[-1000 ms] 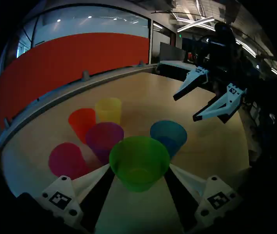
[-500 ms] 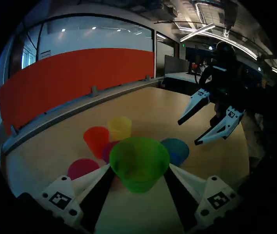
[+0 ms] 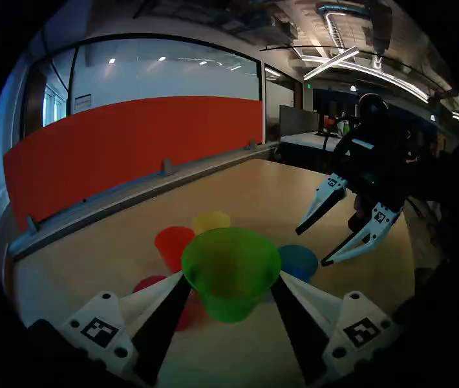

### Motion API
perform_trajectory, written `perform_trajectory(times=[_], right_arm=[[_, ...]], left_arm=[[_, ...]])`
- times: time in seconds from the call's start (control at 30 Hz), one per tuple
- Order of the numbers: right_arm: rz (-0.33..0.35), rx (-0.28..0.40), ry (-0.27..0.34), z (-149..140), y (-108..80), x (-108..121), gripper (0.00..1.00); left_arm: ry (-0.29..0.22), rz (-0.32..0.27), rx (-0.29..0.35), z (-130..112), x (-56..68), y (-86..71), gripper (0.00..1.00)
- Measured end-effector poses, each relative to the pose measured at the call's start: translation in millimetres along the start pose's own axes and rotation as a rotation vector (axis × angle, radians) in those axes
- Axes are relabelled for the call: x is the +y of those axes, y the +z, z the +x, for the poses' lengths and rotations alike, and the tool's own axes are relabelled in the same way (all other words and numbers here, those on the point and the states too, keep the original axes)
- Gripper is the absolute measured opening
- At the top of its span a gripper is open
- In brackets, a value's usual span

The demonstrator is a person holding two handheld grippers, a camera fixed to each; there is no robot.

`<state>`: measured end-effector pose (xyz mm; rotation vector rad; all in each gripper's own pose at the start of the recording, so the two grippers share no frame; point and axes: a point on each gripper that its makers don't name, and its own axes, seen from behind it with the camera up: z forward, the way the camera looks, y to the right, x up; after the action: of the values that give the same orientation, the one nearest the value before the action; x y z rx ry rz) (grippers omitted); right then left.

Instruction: Pour water

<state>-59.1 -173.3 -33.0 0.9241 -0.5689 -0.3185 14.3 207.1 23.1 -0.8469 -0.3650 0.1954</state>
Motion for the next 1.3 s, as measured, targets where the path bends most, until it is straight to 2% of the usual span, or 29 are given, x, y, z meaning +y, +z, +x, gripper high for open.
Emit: perform_trajectory(times=[0.3,0.47,1.13,1.3], right_arm=[[0.023,-0.018,0.001,-5.3,14.5,-6.0,0.99],[0.034,-0.02,0.001,-5.5,22.2,-9.5,0.99],[0.048,-0.011,-0.002,1.8,47.6,-19.5,1.0],[0.04,-0.011,-0.009,2.3,50.3,-18.0,0.93]], left_arm=[[-0.021,0.034,0.033,8.6,-15.3,-12.6,0.85],[-0.011,0.05,0.038,10.1,-20.8,-18.7,0.84],[-0.009,0.082,0.053,15.9,-30.3,-33.1,0.84],[-0.007,0.084,0.053,16.0,-30.4,-35.3,0.84]])
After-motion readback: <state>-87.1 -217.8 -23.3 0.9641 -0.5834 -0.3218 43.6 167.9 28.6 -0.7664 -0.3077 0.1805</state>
